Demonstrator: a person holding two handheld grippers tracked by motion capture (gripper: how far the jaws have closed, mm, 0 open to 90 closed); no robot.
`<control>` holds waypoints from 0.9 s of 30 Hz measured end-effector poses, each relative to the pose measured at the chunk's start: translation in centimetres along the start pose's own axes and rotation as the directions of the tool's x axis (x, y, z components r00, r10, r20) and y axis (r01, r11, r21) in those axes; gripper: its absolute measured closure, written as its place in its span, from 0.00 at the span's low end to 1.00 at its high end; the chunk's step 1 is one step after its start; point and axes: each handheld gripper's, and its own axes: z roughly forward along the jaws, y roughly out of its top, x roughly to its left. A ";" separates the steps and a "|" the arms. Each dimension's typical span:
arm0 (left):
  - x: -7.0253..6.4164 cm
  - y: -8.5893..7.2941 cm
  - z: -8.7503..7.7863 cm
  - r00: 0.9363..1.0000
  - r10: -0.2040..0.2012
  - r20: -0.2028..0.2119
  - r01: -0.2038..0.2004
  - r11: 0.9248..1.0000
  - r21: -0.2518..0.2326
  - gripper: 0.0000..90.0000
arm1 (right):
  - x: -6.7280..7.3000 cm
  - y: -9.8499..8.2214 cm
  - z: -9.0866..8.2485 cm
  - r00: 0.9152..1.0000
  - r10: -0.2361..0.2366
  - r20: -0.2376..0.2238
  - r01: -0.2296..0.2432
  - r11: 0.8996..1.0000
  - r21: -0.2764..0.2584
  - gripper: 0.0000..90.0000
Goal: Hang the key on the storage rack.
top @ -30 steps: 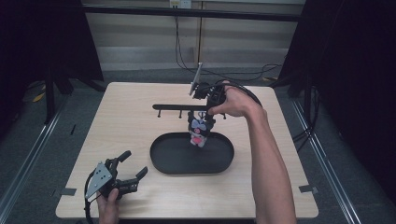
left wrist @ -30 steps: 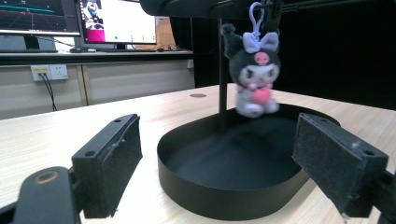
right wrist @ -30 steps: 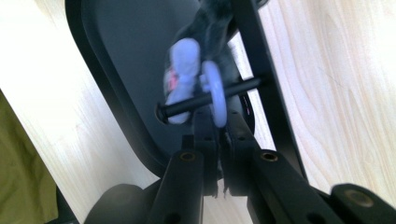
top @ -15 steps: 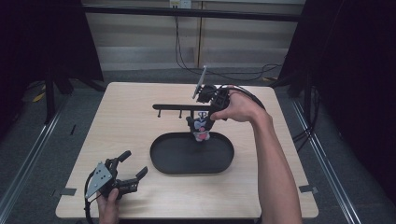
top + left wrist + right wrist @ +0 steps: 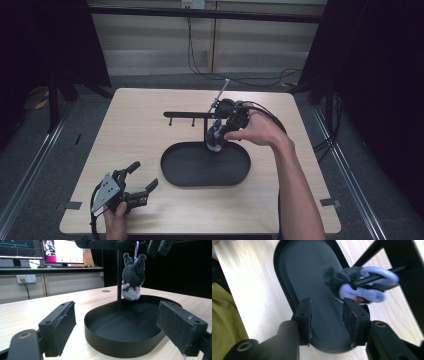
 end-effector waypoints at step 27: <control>0.0 0.0 0.0 1.000 0.007 0.000 -0.007 1.000 0.004 0.17 | 4.1 -5.9 2.8 0.995 0.078 0.058 -0.057 0.950 -0.307 0.28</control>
